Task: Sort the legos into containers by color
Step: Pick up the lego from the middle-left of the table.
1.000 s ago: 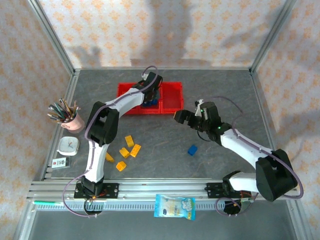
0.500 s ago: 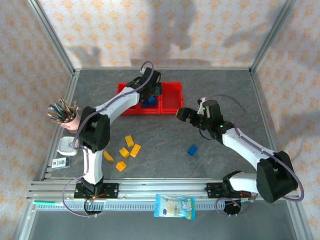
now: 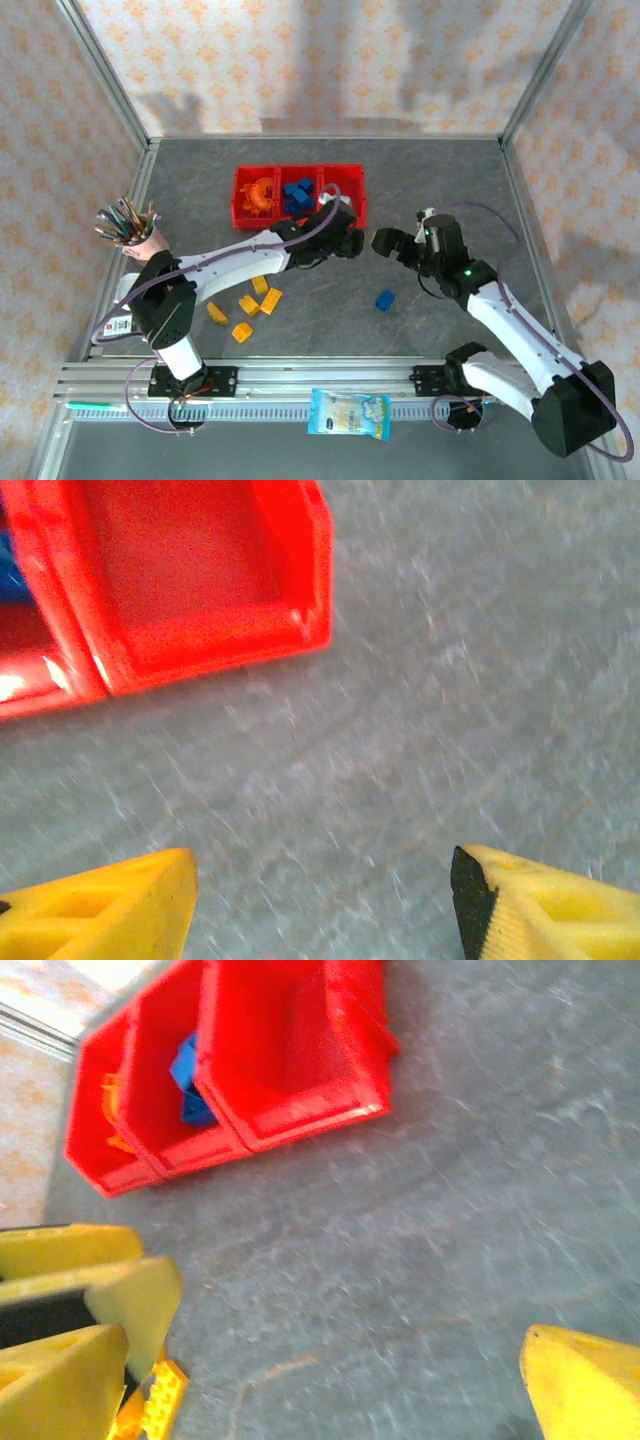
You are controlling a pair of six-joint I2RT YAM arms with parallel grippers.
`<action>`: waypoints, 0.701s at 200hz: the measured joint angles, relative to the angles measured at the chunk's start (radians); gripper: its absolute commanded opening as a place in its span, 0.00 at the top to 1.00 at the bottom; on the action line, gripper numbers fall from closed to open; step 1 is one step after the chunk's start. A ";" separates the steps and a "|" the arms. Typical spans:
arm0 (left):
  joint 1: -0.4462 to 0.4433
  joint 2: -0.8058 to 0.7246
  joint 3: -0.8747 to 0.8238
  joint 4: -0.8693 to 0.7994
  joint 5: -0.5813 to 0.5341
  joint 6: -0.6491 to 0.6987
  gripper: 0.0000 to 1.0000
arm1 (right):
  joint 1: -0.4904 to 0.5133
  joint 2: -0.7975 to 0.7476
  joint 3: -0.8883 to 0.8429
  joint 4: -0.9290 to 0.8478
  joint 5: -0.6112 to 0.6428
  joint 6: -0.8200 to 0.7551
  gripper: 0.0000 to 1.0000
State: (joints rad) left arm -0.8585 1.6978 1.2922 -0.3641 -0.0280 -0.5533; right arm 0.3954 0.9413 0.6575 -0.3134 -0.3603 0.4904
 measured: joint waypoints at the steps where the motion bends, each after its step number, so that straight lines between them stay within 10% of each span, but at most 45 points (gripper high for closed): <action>1: -0.005 0.001 -0.002 0.001 0.002 -0.004 0.30 | 0.000 -0.005 -0.002 -0.006 0.002 0.002 0.00; 140: -0.273 0.266 0.028 0.066 0.077 -0.023 0.28 | 0.000 -0.273 -0.121 -0.359 0.209 0.278 0.00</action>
State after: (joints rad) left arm -1.1313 1.9640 1.3201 -0.2981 0.0494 -0.5766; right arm 0.3954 0.6685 0.5362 -0.6727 -0.1513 0.7681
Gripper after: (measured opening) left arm 0.730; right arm 0.996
